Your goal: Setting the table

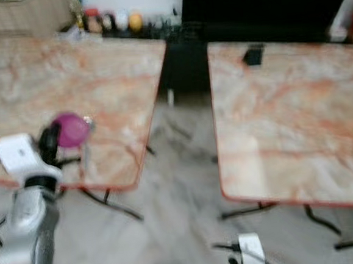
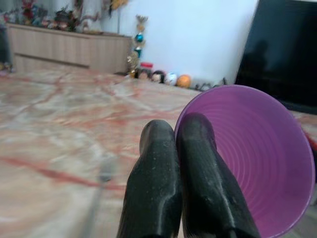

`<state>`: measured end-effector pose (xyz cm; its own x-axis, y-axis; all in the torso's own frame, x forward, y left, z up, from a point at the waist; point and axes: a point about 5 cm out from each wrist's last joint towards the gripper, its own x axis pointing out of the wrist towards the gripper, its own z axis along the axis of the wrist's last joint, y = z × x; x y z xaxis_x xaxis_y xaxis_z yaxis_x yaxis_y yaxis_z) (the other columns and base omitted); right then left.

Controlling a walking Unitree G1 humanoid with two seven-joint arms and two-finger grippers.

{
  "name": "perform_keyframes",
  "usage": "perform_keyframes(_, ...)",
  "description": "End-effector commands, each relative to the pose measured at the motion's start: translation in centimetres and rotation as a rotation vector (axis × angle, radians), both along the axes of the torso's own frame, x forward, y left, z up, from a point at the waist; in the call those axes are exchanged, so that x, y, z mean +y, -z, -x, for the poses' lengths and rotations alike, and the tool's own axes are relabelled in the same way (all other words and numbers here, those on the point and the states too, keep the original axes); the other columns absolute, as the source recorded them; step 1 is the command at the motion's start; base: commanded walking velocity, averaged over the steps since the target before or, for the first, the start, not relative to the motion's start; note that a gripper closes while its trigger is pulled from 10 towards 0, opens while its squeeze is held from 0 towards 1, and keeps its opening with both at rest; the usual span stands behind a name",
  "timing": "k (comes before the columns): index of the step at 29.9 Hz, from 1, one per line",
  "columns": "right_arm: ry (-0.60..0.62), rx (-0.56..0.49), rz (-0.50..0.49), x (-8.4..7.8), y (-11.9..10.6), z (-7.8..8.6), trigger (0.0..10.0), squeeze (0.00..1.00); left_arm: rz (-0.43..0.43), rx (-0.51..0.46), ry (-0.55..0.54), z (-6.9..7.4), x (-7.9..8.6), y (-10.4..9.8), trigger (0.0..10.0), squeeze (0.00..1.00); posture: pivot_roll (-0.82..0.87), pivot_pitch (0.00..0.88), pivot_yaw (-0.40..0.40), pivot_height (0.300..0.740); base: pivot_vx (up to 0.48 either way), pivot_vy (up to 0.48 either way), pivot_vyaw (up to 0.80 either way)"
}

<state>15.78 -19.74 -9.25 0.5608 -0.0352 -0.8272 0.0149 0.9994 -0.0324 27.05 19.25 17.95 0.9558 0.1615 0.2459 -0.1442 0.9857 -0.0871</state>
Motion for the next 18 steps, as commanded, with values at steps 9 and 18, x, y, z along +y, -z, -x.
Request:
perform_keyframes(9,0.027,-0.012,0.015,-1.02,-0.3,-0.34,10.0,0.0,0.009,-0.013,0.018,-0.56,-0.42,-0.57,10.0,0.0,0.05,0.0,-0.077,0.74,0.0,-0.333,0.0)
perform_keyframes(18,0.017,-0.011,0.014,-1.07,-0.36,-0.46,10.0,0.0,-0.075,0.012,0.053,-0.01,-0.06,-0.15,10.0,0.0,0.06,0.0,-0.082,0.74,0.0,-0.324,0.0)
